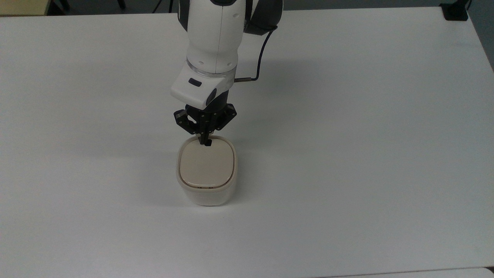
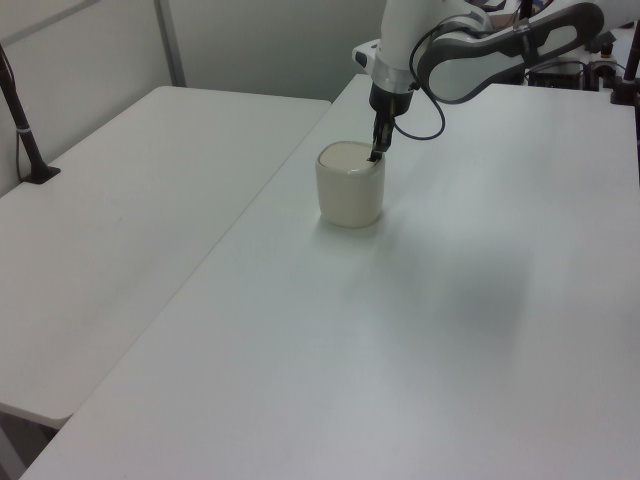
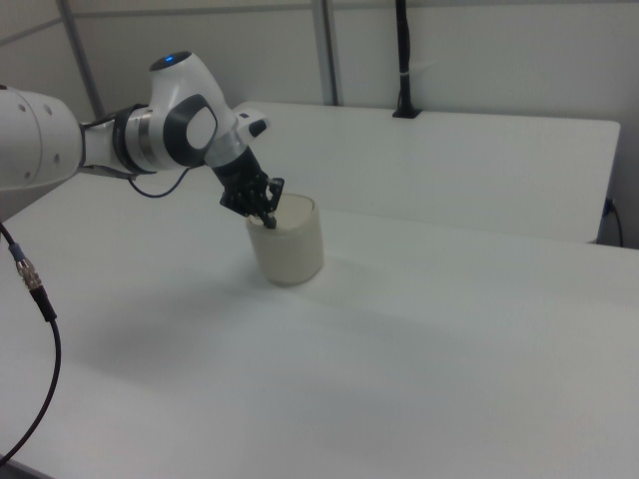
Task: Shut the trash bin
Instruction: 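Press the gripper fingertips on the closed lid to seat it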
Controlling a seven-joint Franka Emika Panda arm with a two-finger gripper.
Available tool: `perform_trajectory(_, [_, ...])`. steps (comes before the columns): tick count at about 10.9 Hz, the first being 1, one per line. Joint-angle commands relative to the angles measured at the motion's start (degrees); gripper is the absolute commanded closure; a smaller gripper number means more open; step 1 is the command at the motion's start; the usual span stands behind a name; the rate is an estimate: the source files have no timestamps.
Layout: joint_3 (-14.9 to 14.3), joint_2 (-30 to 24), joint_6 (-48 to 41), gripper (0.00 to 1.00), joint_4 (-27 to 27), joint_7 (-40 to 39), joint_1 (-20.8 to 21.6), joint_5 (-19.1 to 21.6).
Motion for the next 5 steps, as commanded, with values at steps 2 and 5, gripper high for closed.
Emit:
perform_trajectory(2, [0.8, 4.7, 0.9, 0.97, -2.6, 0.2, 0.5, 0.9])
perform_trajectory(5, [1.2, 4.0, 0.6, 0.97, -2.3, 2.5, 0.1, 1.3])
